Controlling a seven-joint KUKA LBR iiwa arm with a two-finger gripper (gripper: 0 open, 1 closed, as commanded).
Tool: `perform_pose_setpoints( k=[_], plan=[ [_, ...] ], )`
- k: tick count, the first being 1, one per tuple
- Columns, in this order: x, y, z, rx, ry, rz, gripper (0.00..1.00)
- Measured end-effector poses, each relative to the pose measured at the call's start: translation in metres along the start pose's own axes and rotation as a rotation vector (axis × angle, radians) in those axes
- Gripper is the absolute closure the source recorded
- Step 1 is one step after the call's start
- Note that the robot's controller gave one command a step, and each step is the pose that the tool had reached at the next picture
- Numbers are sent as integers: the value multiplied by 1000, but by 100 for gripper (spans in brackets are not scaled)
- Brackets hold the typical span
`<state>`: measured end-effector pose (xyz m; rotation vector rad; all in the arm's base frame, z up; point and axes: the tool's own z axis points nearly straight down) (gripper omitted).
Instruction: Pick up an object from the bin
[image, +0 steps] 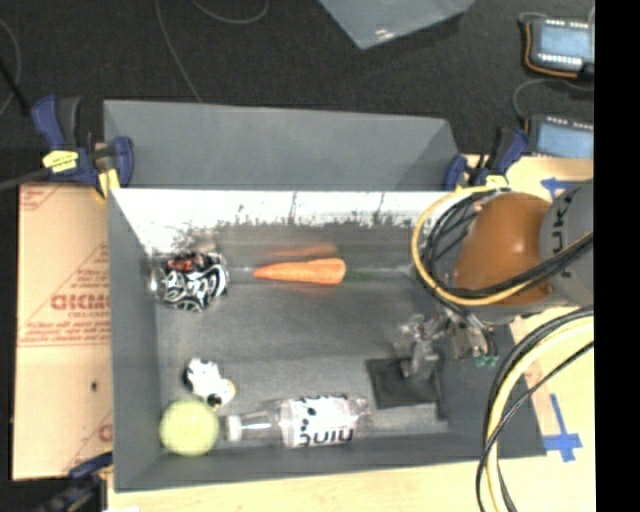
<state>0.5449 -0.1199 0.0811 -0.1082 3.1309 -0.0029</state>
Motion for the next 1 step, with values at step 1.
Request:
perform_pose_setpoints(
  k=[1],
  plan=[
    [1, 0, -22, -1, 4, 0, 100]
  ],
)
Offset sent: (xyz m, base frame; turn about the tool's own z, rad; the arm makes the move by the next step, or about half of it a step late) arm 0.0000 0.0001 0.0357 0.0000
